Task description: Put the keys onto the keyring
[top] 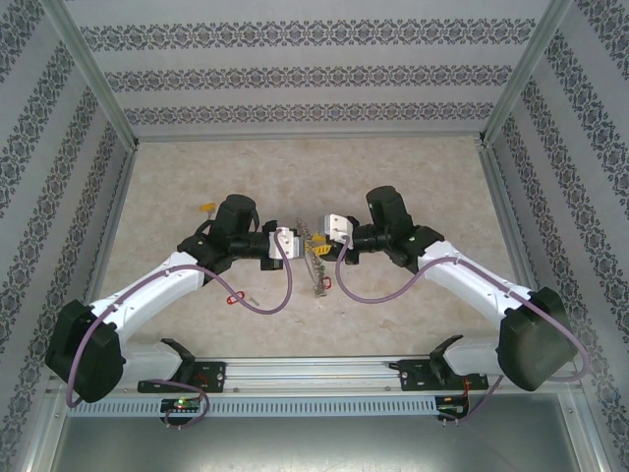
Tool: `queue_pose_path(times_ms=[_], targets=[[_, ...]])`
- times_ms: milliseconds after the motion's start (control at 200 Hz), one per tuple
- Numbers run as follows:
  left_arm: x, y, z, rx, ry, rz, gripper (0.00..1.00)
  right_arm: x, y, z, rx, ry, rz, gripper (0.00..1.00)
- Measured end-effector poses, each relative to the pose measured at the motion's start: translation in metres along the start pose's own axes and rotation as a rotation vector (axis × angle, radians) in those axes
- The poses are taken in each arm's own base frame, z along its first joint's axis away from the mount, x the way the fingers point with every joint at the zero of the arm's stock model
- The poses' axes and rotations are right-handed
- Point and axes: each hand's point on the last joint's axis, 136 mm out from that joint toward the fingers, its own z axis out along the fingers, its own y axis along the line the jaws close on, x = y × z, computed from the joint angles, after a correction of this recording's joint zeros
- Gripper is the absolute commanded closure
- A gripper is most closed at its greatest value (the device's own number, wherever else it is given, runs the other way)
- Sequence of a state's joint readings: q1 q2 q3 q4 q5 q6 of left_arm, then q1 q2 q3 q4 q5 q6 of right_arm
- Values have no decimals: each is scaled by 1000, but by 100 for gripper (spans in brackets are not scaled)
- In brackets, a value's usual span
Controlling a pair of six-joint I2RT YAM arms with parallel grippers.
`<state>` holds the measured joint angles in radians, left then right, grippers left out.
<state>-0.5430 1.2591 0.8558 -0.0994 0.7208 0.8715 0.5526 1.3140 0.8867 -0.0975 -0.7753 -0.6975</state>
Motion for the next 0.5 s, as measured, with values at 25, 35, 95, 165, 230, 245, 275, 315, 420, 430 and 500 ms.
queue_pose_path(times_ms=[25,35,95,165,230,245,275,315,420,430,500], targets=[[-1,1,0,2,-2,-2,100,0,0,0,-2,2,-4,76],[-1,1,1,3,-3,-3,100,0,0,0,-2,2,-7,76],[-1,1,2,9,-5,-8,100,-1,1,0,-8,5,-11,77],[-2,2,3,12,-6,-13,100,-1,3,1,-18,7,-17,80],[-1,2,4,15,-4,-18,100,-2,4,3,-27,9,-32,90],[-1,1,4,18,-3,-21,100,-2,4,4,-28,12,-24,92],[0,0,4,23,0,-27,100,-2,4,4,-31,16,-28,98],[1,0,4,24,4,-36,100,-1,5,5,-35,20,-30,100],[4,0,5,31,9,-59,100,1,6,5,-41,28,-35,100],[4,0,5,31,9,-62,100,1,6,5,-41,28,-36,100],[4,2,5,26,9,-87,95,1,5,5,-39,26,-31,100]])
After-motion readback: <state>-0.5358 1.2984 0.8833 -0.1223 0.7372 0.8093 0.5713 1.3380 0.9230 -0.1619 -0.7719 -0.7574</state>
